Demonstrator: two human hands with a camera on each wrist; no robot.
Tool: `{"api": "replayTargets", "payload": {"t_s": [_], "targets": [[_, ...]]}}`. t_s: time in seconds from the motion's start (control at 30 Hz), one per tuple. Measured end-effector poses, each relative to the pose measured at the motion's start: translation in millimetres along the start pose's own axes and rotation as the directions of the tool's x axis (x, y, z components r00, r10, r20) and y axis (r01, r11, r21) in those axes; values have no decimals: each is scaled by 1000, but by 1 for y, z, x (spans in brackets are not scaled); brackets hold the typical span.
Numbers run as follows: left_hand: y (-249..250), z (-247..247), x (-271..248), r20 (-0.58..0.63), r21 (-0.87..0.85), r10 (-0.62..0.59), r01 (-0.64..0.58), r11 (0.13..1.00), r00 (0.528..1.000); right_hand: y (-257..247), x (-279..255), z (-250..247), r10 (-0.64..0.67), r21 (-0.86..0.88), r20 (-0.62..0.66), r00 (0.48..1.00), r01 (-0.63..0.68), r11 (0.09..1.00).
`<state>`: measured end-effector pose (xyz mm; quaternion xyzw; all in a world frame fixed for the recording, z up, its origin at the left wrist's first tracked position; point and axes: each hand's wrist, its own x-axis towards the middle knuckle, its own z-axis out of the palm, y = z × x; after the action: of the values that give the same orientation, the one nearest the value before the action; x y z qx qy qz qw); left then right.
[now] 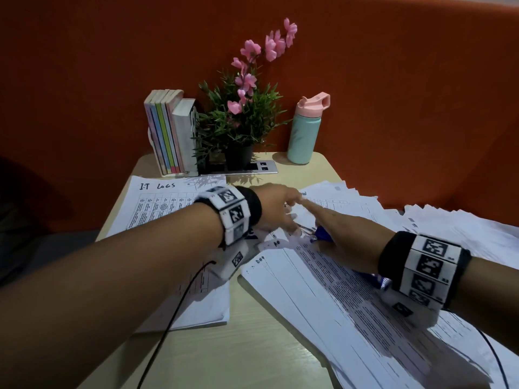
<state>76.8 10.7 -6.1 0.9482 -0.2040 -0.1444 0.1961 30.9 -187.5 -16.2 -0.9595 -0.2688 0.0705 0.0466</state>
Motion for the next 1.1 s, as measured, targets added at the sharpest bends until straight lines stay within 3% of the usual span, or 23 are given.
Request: {"api": "replayTargets", "payload": {"t_s": [0.07,0.2,0.37,0.63,0.7,0.8,0.93,1.1], "targets": [[-3,-11,-8,54,-184,-9,18,983,999,0,0,-3,30,73,-37,999,-27,997],[-4,-16,-18,127,-155,26,-6,988,992,-6,0,-5,52,174,-82,995,-38,984],[0,-11,-21,76,-405,-9,39,914,997,-13,-4,-4,34,167,-120,992,-13,986],[-5,-20,-29,10,-569,-148,127,813,989,-12,-10,-11,47,110,-102,994,-35,993],[-10,-21,-34,-1,-534,-189,159,831,982,-3,-13,-15,55,114,-88,995,-45,993],[-17,-18,-44,74,-310,-259,269,912,963,15,-18,-22,85,90,-17,996,-84,992],[-14,-12,-54,308,-368,-318,421,829,897,31,-26,-16,179,67,98,979,-186,980],[2,-1,-59,395,-313,-303,437,843,867,29,-29,-9,230,116,104,968,-242,963]]}}
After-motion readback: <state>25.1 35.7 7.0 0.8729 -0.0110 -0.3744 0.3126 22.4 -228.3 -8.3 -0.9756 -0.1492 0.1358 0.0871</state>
